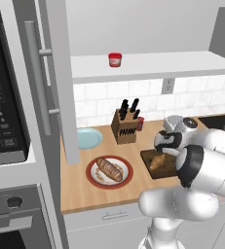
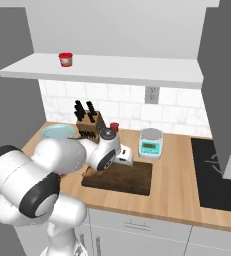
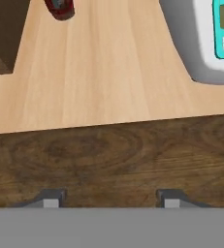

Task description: From the different types of pastries on the counter, select a croissant and place it on the cutting board. Then retrieve a jar of jam from the cabinet and place it alongside the croissant on the cutting board.

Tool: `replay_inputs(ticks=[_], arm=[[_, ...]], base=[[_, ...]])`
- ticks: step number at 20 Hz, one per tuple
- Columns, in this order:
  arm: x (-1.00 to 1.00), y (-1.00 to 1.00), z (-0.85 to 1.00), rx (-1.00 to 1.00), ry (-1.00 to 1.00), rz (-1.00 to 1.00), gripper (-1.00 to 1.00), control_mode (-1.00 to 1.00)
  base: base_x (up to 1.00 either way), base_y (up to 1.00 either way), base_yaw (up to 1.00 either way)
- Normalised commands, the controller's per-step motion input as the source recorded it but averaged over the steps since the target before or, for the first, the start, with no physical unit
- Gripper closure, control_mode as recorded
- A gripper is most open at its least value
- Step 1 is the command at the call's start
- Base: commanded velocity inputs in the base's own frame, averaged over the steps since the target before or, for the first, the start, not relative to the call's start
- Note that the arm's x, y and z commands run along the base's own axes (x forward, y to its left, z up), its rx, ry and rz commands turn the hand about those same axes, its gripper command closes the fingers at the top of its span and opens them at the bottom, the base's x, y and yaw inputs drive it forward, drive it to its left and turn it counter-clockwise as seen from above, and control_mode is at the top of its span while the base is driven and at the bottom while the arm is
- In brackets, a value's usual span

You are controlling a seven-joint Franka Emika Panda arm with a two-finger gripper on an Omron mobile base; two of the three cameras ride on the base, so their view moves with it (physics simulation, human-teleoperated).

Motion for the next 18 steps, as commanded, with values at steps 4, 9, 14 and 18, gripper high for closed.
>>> replay_inputs(ticks=[4,9,14,18], arm=[[0.04,-0.01,1.0,-0.09,-0.11,-0.01,-1.0,-1.0],[-0.24,-0.08,1.0,-0.04,-0.16,0.0,-1.0,-1.0],[-0.52,-0.2,1.0,0.0,-0.15,0.0,-1.0,-1.0],[-0.58,-0.09,1.0,0.0,-0.15,0.0,-1.0,-1.0]], base=[[0.0,0.0,0.0],[0.0,0.0,0.0],[0.0,0.0,0.0],[0.0,0.0,0.0]])
